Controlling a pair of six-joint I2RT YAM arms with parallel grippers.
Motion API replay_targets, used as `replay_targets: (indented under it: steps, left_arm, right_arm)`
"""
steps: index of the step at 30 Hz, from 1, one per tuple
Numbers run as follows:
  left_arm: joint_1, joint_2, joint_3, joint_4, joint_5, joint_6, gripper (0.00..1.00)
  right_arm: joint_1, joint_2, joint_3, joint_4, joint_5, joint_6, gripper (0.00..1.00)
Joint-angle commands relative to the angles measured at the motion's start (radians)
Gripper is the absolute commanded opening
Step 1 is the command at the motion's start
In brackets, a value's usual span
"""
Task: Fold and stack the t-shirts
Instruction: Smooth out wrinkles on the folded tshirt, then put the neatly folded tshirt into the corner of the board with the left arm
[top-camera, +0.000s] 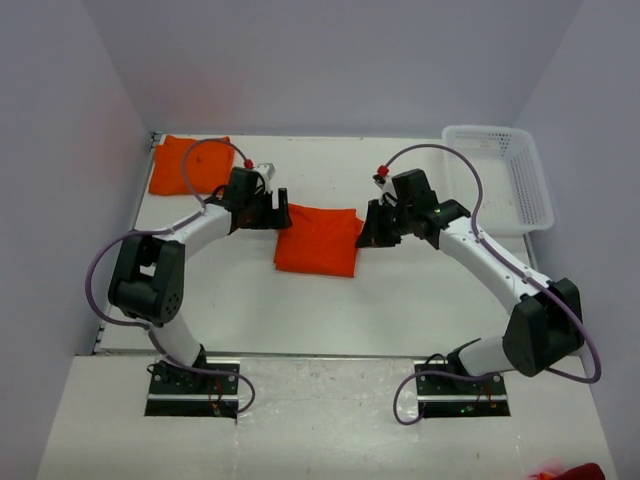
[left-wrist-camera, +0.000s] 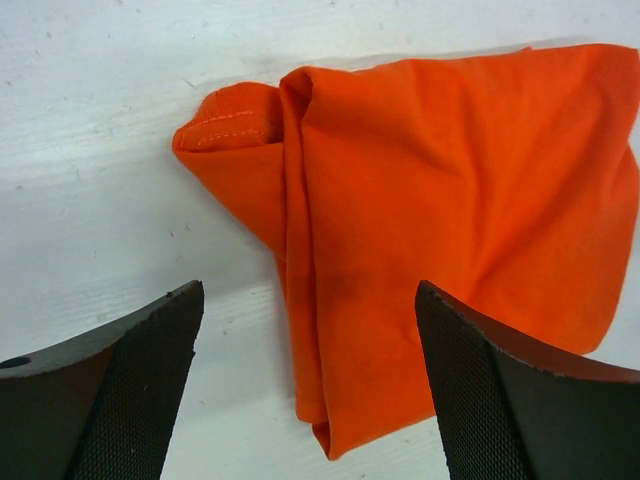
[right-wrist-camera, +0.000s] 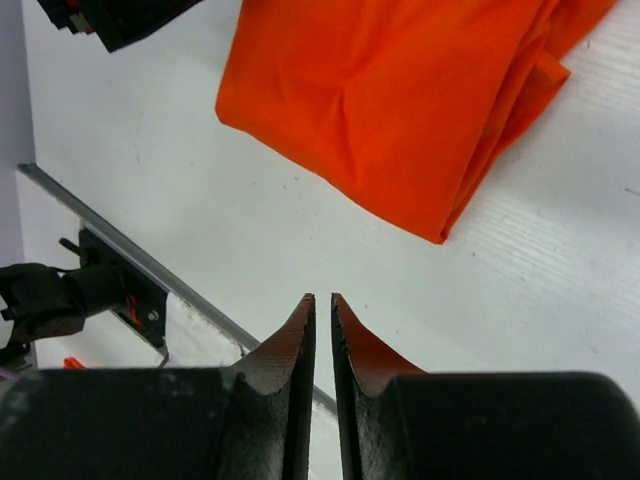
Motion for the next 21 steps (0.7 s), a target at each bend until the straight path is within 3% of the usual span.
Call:
replay_targets:
  steps: [1, 7, 17, 21]
  left_arm:
    - [0.032, 0.038, 0.042, -0.026, 0.024, 0.059, 0.87]
    - [0.084, 0.099, 0.076, -0.059, 0.074, 0.106, 0.88]
    - [0.158, 0.145, 0.031, 0.036, 0.382, 0.086, 0.87]
    - [0.157, 0.168, 0.021, 0.048, 0.412, 0.072, 0.86]
  right_arm:
    - [0.000, -0.053, -0.035, 0.015, 0.047, -0.021, 0.11]
    - [0.000, -0.064, -0.080, 0.009, 0.067, -0.046, 0.11]
    - [-0.002, -0.068, -0.095, 0.032, 0.069, -0.038, 0.09]
    - [0.000, -0.067, -0.089, 0.032, 0.070, -0.035, 0.08]
